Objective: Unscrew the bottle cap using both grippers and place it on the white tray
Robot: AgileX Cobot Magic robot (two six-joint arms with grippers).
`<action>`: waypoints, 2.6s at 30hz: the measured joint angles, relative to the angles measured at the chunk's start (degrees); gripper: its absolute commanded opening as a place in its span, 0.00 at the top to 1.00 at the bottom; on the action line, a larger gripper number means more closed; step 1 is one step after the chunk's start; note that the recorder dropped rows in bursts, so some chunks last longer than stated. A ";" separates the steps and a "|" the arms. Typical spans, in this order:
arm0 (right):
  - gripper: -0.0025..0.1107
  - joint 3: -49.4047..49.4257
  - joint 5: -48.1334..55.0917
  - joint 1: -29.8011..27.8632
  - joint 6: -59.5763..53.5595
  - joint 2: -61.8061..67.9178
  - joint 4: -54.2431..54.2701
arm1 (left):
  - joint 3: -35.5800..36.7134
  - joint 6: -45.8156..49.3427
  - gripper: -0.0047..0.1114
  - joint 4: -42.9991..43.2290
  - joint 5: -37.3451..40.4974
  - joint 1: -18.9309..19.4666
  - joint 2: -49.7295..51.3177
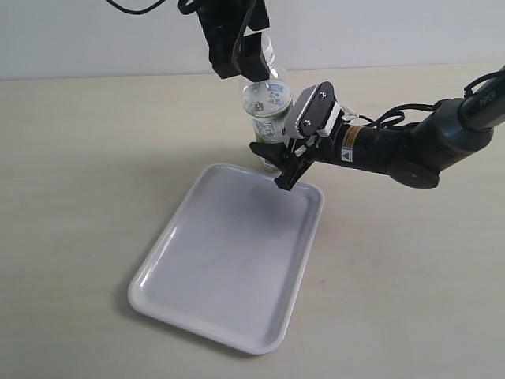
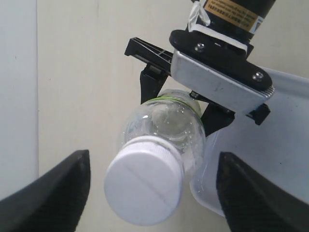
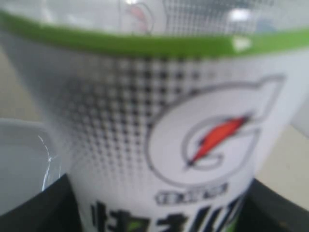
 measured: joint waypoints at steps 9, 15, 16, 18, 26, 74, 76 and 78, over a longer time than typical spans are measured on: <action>0.98 0.00 0.00 0.00 0.00 0.00 0.00 | 0.00 0.00 0.39 0.27 0.12 0.00 0.00; 0.98 0.00 0.00 0.00 0.00 0.00 0.00 | 0.00 0.00 0.39 1.23 0.19 0.00 0.00; 0.98 0.00 0.00 0.00 0.00 0.00 0.00 | 0.00 0.00 0.39 1.31 0.24 0.00 0.00; 0.98 0.00 0.00 0.00 0.00 0.00 0.00 | 0.00 0.00 0.39 1.31 0.24 0.00 0.00; 0.98 0.00 0.04 0.00 0.00 0.00 0.00 | 0.00 -0.84 0.63 1.31 0.33 0.00 0.00; 0.98 0.00 1.02 0.00 4.59 -0.24 0.75 | -4.62 -36.91 0.96 9.53 6.82 -0.11 -4.74; 0.98 0.00 1.55 0.00 6.77 -0.68 0.86 | -3.35 -32.46 0.96 8.28 7.11 -0.23 -5.36; 0.98 0.00 2.29 0.00 9.12 -0.99 0.86 | -1.87 -29.00 0.96 6.80 7.11 -0.73 -5.59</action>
